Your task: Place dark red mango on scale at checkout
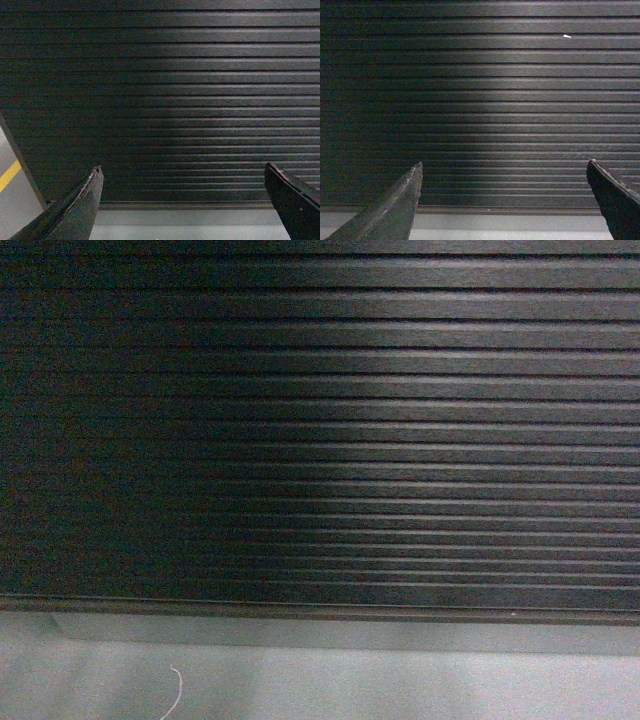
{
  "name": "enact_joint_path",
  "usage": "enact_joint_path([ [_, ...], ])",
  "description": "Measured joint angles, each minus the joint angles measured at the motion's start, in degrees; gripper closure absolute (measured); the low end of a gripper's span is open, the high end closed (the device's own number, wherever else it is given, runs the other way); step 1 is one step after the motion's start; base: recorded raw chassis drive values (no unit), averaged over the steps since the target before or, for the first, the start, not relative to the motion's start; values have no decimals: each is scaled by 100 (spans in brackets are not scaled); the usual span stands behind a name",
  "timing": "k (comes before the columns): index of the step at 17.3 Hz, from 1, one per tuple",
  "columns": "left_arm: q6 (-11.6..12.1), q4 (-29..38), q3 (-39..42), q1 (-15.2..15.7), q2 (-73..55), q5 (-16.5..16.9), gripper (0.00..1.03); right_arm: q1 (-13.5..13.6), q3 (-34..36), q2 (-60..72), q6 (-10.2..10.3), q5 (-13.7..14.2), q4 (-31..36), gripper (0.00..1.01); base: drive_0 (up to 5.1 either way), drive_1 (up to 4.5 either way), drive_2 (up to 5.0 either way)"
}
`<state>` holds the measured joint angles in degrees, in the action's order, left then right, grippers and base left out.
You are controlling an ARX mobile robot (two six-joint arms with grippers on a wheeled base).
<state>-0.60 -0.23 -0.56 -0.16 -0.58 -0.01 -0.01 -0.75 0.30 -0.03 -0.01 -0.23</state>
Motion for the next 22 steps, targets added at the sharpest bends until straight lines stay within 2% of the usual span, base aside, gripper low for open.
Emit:
enact_joint_path([
  [22, 0, 2, 0, 0, 0, 0, 5, 0, 0, 0, 0, 0, 4, 3, 6, 116, -104],
])
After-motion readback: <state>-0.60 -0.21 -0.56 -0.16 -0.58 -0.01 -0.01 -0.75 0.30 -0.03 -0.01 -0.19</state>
